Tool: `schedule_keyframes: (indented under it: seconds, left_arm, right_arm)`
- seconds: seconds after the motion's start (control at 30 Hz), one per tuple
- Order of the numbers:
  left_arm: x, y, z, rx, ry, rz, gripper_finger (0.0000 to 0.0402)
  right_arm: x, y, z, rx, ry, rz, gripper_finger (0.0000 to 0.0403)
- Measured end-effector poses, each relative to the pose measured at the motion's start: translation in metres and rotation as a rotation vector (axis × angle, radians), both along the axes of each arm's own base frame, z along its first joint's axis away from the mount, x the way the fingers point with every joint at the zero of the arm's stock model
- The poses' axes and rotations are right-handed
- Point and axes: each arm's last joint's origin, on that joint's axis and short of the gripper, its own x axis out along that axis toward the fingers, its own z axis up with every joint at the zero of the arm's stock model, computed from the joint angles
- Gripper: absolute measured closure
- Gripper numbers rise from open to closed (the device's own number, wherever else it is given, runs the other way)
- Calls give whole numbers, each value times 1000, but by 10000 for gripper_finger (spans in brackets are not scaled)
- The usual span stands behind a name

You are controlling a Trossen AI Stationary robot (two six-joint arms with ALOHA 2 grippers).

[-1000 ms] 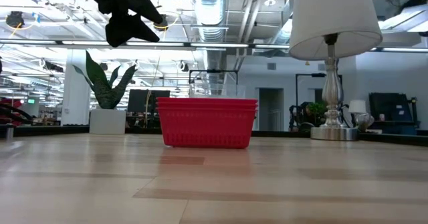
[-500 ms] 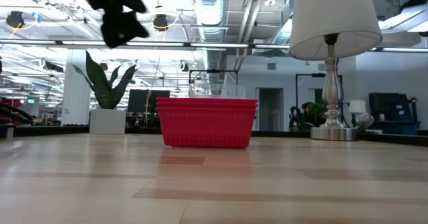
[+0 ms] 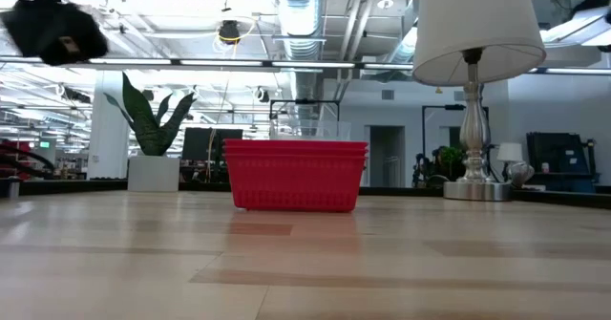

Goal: Stack baskets by color
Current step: Stack the left black bin on the right stacked black bins

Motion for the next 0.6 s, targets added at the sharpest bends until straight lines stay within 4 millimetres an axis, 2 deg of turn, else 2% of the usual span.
schedule_keyframes:
  seconds: [0.2,0.6]
  left_arm:
    - [-14,-25,-8,99,12,-76,211]
    - [-23,-72,-52,232,193,-161,211]
  right_arm:
    - [10,-11,3,-46,-26,10,225]
    - [22,-22,3,-41,-29,-54,226]
